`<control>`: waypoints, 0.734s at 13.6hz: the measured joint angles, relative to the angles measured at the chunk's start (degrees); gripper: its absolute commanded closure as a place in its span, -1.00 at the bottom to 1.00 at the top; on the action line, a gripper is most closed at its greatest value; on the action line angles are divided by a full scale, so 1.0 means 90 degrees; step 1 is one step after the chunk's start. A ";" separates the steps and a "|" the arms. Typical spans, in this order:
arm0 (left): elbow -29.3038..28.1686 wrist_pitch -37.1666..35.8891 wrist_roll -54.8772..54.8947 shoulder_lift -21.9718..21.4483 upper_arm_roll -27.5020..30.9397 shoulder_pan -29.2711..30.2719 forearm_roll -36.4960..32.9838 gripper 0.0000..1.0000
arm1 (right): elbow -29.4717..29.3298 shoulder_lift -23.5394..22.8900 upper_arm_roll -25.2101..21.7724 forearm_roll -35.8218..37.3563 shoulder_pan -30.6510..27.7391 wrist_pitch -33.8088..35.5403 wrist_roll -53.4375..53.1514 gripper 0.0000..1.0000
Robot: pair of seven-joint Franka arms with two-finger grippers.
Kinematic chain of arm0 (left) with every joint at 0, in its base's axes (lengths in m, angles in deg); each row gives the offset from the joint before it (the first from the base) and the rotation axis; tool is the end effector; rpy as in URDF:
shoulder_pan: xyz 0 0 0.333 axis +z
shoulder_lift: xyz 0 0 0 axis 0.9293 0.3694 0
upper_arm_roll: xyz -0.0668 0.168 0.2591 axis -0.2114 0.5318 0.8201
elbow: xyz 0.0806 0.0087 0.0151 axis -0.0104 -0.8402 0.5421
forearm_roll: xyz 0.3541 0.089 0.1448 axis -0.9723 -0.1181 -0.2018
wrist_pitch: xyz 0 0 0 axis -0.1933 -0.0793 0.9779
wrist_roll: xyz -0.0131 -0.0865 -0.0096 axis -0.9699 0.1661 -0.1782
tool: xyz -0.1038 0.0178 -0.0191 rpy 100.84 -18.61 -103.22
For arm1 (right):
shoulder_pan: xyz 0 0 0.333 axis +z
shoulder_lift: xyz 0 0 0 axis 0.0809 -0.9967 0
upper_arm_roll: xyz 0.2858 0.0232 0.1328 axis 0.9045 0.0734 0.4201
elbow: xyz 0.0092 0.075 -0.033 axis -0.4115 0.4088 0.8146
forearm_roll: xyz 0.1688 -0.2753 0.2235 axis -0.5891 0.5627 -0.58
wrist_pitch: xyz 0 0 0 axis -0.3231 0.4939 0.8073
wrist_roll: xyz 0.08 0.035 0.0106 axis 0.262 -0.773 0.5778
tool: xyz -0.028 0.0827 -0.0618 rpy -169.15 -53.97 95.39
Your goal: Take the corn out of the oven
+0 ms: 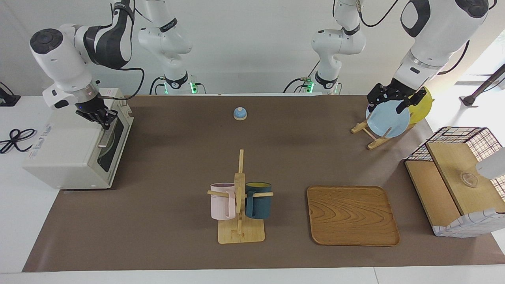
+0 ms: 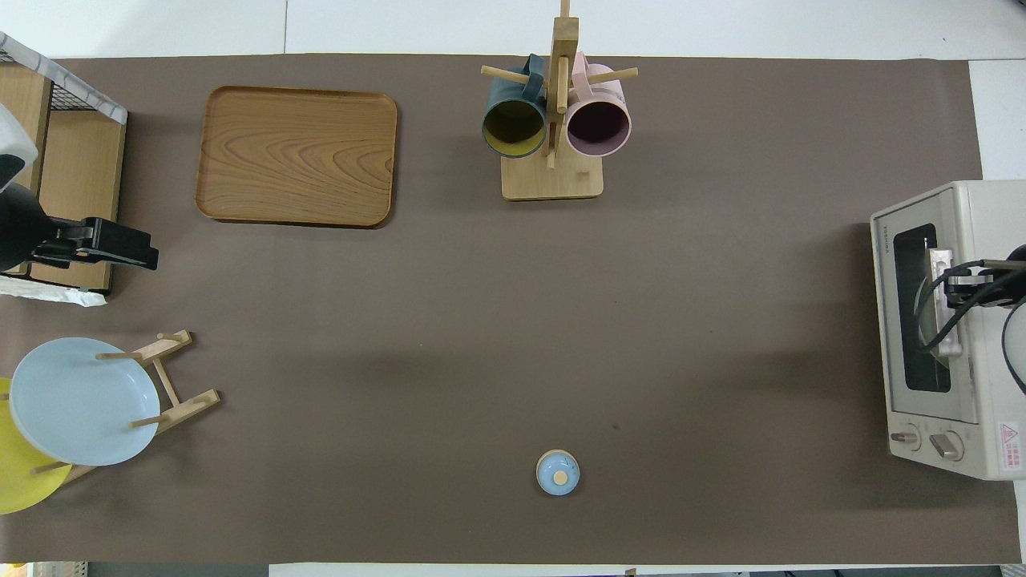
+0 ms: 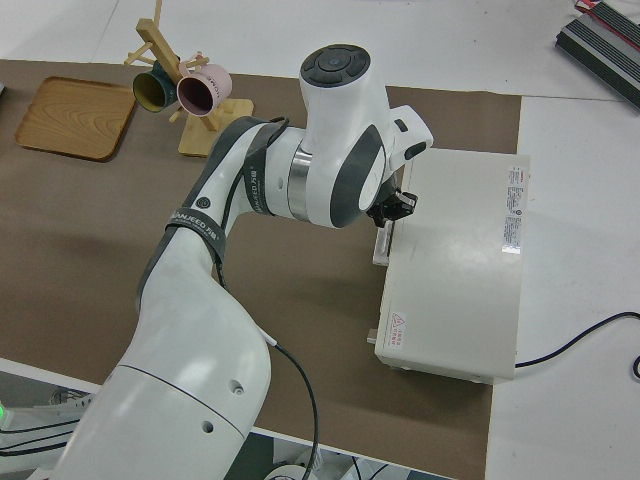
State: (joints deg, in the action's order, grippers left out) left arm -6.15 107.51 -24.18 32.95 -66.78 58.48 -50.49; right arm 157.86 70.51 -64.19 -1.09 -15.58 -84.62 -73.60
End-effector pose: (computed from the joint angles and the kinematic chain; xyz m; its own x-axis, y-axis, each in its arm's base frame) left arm 0.5413 -0.0545 0.6049 0.9934 -0.1105 -0.0302 -0.1089 -0.9928 0.0508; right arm 0.5129 -0.1104 0.4919 0.9853 -0.1632 -0.0502 -0.1578 -0.9827 0.0969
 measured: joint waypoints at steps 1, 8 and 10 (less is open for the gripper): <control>0.0000 0.0000 0.0000 0.0000 0.0000 0.0000 0.0000 -1.00 | 0.0018 0.0000 0.0000 0.0001 0.0000 0.0000 -0.0047 1.00; 0.0000 0.0000 0.0000 0.0000 0.0000 0.0000 0.0000 -1.00 | 0.0134 -0.0008 -0.0003 0.0004 -0.0105 -0.0072 -0.0082 1.00; 0.0000 0.0000 0.0000 0.0000 0.0000 0.0000 0.0000 -1.00 | 0.0183 -0.0009 -0.0003 0.0004 -0.0105 -0.0075 -0.0082 1.00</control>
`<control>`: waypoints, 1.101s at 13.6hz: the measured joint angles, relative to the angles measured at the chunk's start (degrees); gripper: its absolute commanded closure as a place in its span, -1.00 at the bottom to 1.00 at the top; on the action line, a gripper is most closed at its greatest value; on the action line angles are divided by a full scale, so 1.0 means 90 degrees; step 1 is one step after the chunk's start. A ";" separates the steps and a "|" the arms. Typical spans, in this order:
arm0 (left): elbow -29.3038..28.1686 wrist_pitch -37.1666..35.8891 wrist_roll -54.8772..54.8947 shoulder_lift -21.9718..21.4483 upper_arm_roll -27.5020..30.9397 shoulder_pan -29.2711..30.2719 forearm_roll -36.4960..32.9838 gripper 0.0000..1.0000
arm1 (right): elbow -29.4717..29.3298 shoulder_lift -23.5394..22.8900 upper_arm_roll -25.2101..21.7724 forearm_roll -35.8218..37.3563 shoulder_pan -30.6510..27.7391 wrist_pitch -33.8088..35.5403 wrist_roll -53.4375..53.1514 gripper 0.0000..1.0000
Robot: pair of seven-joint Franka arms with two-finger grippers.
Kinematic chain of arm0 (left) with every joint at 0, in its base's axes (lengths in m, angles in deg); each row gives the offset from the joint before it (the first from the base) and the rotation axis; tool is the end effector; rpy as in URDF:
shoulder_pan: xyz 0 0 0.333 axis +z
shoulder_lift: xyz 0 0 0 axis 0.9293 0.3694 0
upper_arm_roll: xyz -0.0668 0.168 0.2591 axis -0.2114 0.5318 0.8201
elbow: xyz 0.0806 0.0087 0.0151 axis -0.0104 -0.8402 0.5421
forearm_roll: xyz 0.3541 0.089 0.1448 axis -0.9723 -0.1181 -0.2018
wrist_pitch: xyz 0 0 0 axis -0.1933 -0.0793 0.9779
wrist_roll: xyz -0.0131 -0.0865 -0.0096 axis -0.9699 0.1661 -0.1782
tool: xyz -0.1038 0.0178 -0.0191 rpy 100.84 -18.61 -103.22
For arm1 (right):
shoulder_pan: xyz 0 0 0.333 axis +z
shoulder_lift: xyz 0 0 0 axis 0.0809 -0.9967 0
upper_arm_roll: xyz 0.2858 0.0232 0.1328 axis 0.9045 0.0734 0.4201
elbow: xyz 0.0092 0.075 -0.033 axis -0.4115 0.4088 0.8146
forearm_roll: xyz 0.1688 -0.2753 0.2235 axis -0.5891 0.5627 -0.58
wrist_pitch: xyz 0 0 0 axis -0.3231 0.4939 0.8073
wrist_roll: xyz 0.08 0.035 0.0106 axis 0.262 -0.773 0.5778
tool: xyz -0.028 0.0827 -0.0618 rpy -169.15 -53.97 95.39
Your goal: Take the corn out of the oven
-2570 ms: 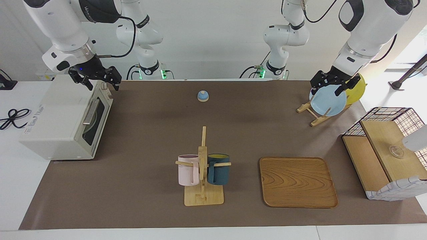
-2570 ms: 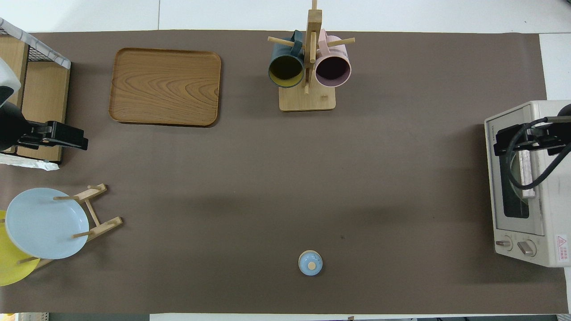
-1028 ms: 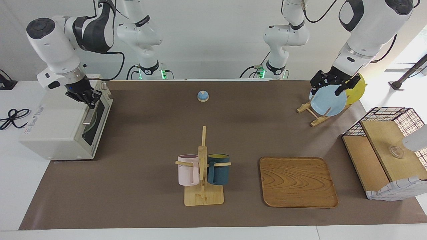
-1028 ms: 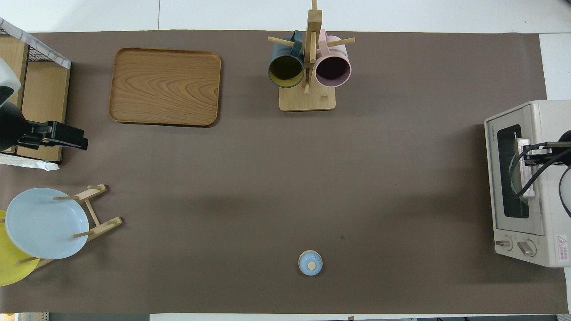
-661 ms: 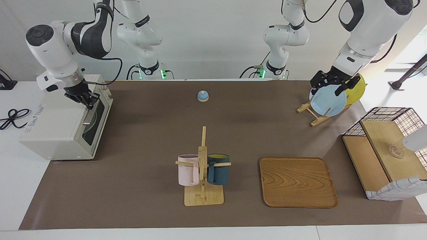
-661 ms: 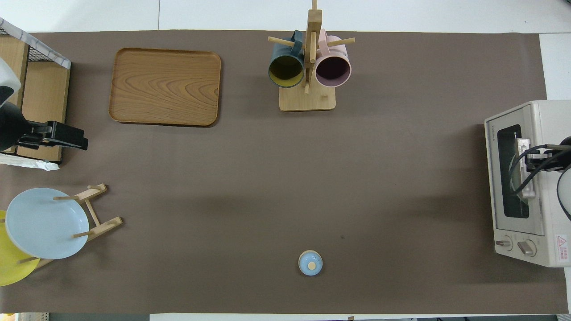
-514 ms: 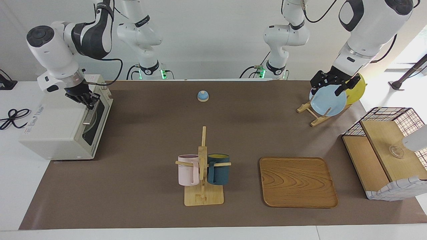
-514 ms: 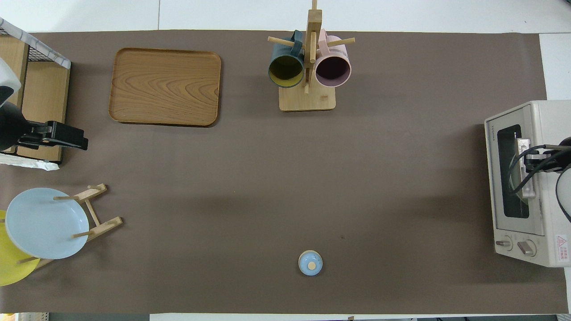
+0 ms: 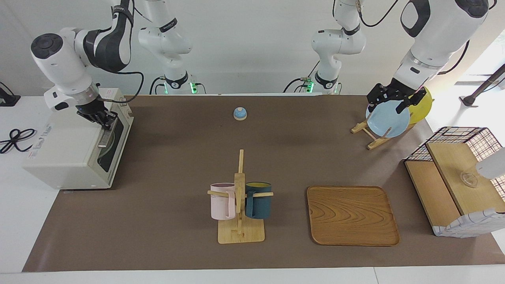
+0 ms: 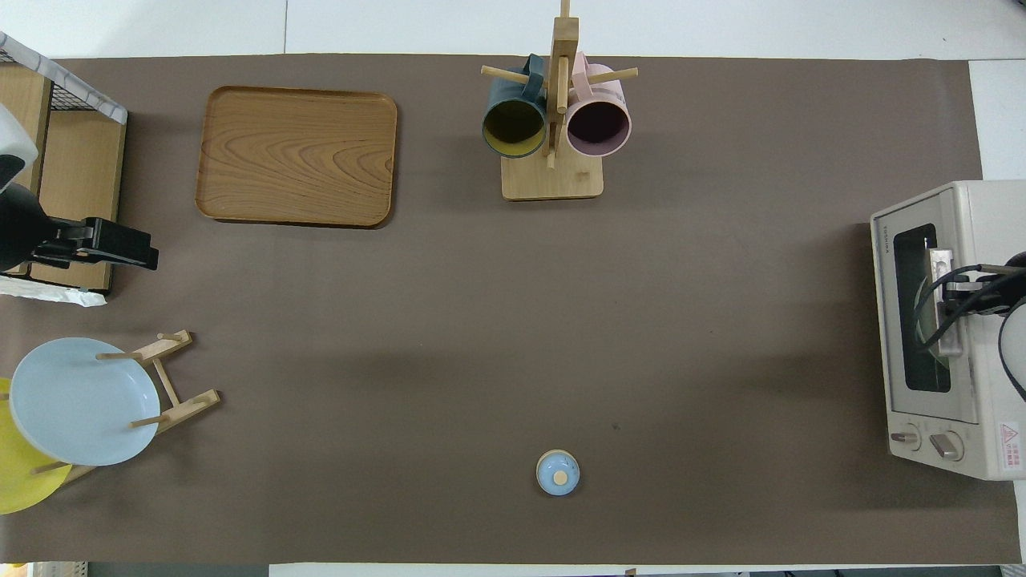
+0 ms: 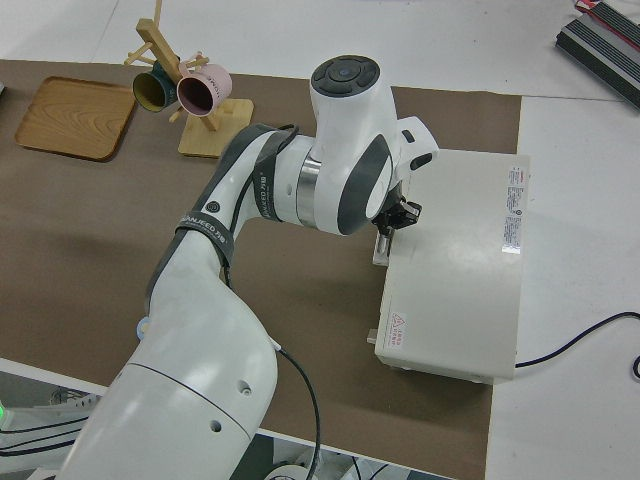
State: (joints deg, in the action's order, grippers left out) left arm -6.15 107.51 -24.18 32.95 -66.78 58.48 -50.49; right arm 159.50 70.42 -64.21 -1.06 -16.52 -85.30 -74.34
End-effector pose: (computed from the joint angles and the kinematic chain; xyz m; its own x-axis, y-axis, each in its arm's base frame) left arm 0.5413 -0.0545 0.6049 0.9934 -0.1105 -0.0302 -0.1089 -0.9928 0.0508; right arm 0.5077 -0.1182 0.4786 0.9793 -0.1908 -0.0673 -0.1839 -0.9781 0.0971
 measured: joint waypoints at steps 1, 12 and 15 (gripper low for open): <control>0.0000 0.0000 0.0000 0.0000 0.0000 0.0000 0.0000 -1.00 | 0.0020 0.0000 0.0000 0.0000 0.0000 -0.0006 0.0000 1.00; 0.0000 0.0000 0.0000 0.0000 0.0000 0.0000 0.0000 -1.00 | 0.0136 0.0039 0.0004 0.0000 -0.0031 -0.0141 0.0487 1.00; 0.0000 0.0000 0.0000 0.0000 0.0000 0.0000 0.0000 -1.00 | 0.0143 0.0040 0.0017 0.0001 -0.0019 -0.0142 0.0514 1.00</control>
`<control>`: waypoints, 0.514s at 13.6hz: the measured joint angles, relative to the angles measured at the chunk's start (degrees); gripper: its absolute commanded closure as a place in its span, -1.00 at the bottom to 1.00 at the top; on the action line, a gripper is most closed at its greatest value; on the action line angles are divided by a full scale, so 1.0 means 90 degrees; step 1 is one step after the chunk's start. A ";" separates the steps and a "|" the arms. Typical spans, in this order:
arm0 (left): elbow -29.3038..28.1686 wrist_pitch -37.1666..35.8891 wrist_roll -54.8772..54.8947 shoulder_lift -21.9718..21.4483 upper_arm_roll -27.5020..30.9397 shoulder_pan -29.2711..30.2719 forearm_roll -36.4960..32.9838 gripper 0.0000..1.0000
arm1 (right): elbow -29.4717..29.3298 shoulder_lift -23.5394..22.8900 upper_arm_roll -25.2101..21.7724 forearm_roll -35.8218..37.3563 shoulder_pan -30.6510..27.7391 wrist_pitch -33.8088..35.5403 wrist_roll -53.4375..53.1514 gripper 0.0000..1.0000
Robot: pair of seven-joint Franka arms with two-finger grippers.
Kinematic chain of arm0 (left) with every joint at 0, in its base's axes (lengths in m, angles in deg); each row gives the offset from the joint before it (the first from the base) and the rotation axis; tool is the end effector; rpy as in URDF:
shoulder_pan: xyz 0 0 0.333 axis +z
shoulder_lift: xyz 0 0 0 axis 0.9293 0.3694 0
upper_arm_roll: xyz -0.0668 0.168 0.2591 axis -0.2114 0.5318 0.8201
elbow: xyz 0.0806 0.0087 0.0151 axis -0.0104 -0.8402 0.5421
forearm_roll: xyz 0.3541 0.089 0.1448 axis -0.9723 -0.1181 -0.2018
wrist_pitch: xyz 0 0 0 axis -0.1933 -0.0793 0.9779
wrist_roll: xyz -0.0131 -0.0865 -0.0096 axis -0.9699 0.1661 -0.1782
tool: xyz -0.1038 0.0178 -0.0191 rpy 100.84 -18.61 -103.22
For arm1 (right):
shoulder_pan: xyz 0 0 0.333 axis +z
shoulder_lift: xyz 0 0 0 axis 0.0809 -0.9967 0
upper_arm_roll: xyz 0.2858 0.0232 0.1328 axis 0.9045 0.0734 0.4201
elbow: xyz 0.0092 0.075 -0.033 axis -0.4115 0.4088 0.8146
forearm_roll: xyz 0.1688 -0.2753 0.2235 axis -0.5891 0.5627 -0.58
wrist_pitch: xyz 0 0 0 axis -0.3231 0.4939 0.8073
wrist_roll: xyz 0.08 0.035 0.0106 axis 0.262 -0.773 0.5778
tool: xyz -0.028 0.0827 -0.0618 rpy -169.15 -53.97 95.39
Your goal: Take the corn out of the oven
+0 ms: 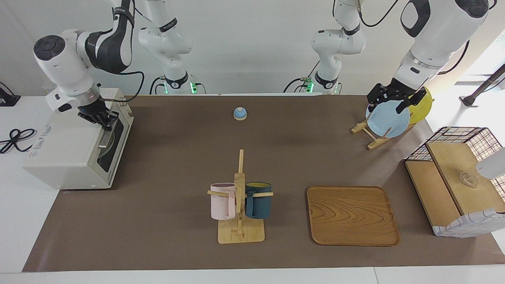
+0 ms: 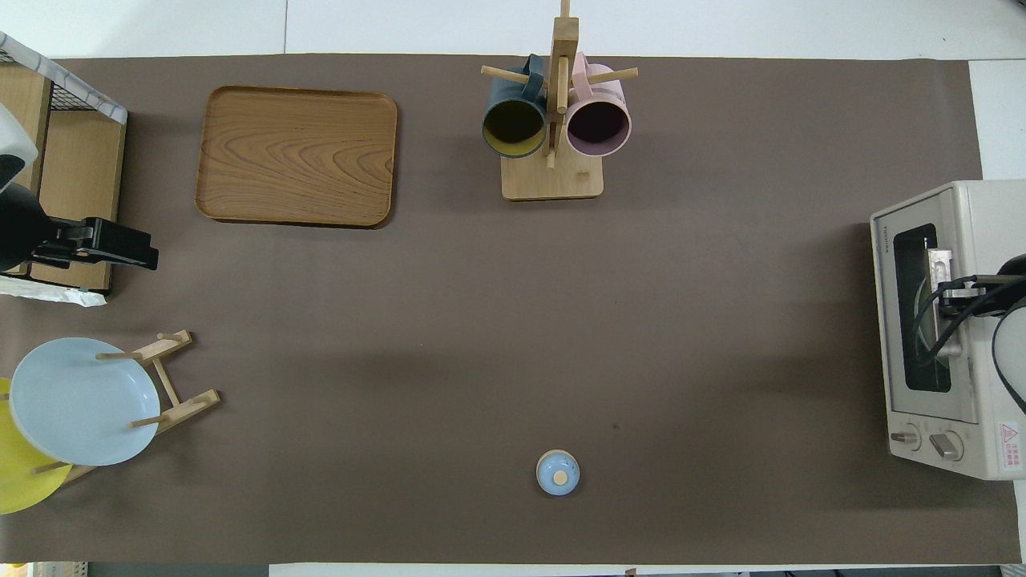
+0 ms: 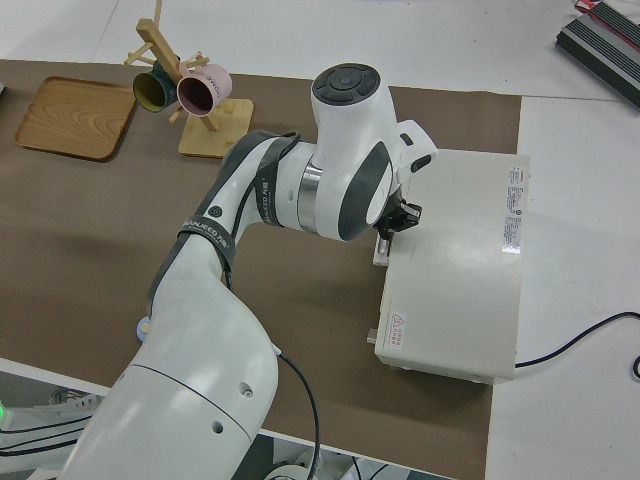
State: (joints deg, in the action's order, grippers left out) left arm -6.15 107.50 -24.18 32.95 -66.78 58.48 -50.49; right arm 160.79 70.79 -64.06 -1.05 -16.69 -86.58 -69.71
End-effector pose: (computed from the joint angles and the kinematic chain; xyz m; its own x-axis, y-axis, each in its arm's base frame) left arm 0.5412 -0.0545 0.6049 0.9934 -0.1105 -0.0304 -0.1089 -0.9928 0.0508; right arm 0.5054 -0.1176 0.4732 0.9916 -0.1094 -0.0688 -0.1029 -0.9905 0.0915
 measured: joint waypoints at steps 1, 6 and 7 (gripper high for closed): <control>0.0000 0.0000 0.0000 0.0000 0.0000 0.0000 0.0000 -1.00 | 0.0012 0.0004 0.0005 0.0000 0.0029 0.0000 0.0017 1.00; 0.0000 0.0000 0.0000 0.0000 0.0000 0.0000 0.0000 -1.00 | 0.0159 0.0048 0.0063 -0.0062 0.0230 -0.0096 0.0020 1.00; 0.0000 0.0000 0.0000 0.0000 0.0000 0.0000 0.0000 -1.00 | 0.0238 0.0064 0.0069 -0.0092 0.0345 -0.0163 0.0020 1.00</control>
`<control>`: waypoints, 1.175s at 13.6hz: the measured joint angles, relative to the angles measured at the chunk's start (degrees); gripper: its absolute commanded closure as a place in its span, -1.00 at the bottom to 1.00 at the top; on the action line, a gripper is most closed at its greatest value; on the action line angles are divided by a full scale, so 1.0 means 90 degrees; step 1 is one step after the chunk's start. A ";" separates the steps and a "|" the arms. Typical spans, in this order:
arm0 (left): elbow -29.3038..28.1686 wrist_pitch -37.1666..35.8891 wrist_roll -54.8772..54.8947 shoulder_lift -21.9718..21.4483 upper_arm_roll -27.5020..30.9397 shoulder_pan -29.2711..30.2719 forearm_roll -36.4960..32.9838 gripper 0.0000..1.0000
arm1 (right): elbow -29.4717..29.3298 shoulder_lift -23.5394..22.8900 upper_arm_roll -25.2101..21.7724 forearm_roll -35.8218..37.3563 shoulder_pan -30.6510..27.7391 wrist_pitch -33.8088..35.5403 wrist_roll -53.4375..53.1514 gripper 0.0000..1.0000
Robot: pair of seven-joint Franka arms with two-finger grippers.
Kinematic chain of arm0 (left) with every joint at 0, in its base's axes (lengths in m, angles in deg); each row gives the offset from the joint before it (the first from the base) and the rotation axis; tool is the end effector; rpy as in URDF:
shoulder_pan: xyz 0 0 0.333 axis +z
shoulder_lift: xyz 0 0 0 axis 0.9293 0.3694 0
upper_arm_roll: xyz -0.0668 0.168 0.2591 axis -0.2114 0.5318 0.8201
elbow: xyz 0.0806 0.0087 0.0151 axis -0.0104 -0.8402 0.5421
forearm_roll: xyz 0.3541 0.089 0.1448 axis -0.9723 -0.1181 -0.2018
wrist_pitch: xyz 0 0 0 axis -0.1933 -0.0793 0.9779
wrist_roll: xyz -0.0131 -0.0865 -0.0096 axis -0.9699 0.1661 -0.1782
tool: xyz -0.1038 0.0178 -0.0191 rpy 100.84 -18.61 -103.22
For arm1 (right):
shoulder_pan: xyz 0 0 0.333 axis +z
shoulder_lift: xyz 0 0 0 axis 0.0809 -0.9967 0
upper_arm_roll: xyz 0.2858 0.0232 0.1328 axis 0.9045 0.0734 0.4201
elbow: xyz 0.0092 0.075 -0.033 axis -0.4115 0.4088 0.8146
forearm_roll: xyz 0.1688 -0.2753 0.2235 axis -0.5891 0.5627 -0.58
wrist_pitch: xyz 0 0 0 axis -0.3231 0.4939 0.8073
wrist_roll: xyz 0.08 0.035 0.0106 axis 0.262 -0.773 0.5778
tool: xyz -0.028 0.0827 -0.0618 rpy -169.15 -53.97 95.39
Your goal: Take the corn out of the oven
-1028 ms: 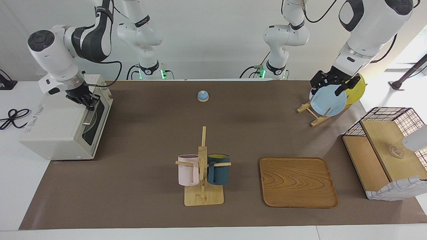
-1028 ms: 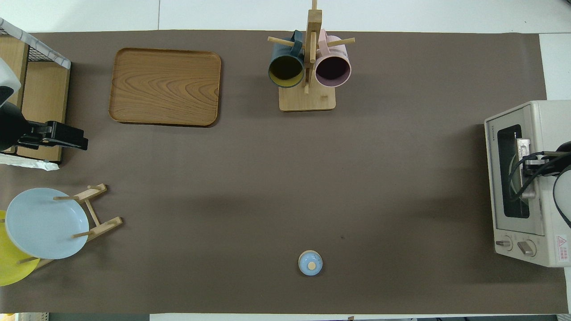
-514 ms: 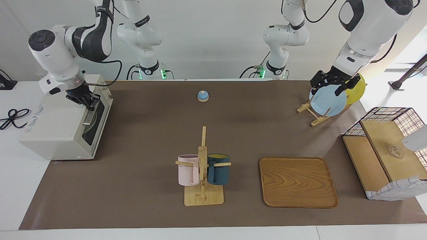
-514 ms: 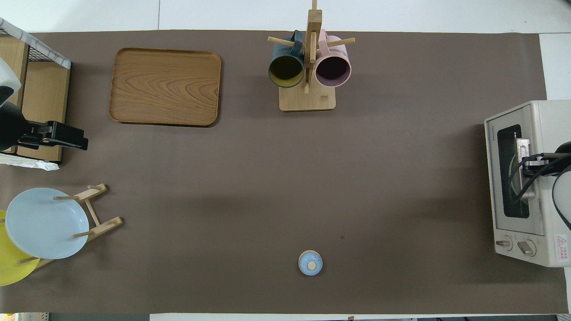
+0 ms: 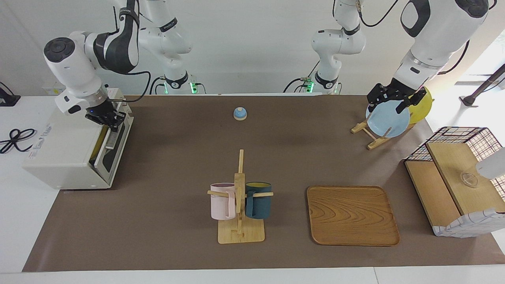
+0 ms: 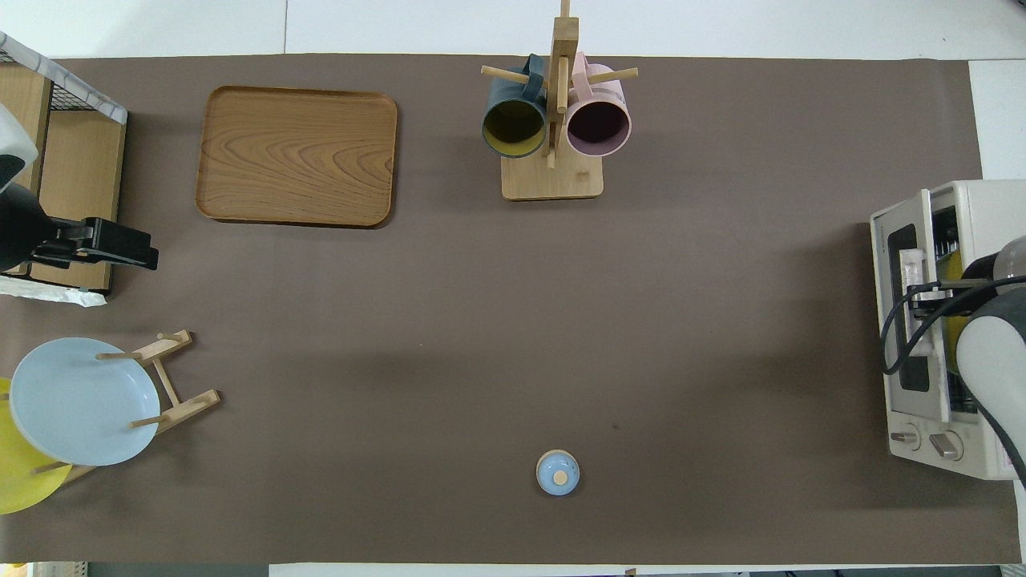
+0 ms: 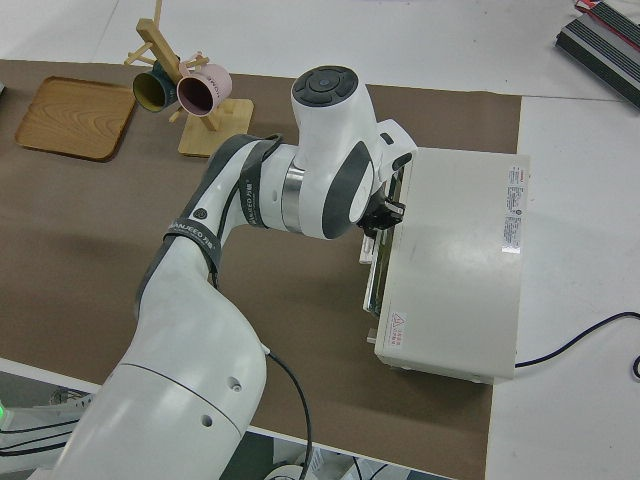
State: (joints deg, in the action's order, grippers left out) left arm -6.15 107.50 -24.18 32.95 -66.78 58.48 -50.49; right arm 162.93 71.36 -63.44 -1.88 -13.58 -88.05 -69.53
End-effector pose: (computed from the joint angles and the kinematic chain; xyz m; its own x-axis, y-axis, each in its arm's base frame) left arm 0.5412 -0.0545 0.6049 0.9934 -0.1105 -0.0304 -0.1089 -0.9928 0.0508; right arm 0.5067 -0.0822 0.4629 0.9966 -0.0441 -0.0695 -0.0386 -0.9962 0.0781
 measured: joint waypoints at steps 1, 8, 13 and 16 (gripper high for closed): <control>0.0000 0.0000 0.0000 0.0000 0.0000 0.0000 0.0000 -1.00 | 0.0084 -0.0003 0.0006 -0.0041 0.0130 -0.0082 0.0000 1.00; 0.0000 0.0000 0.0000 0.0000 0.0000 0.0000 0.0000 -1.00 | 0.0494 -0.0407 0.0146 -0.0395 0.0561 -0.0852 -0.0147 1.00; 0.0000 0.0000 0.0000 0.0000 0.0000 0.0000 0.0000 -1.00 | 0.0938 -0.0739 0.0194 -0.0459 0.0760 -0.1874 -0.0327 1.00; 0.0000 0.0000 0.0000 0.0000 0.0000 0.0000 0.0000 -1.00 | 0.1168 -0.0839 0.0213 -0.0459 0.0800 -0.2334 -0.0406 1.00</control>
State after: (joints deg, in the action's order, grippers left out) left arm -6.15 107.50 -24.18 32.95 -66.78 58.48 -50.49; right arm 173.45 63.80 -61.52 -6.01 -6.38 -109.05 -73.19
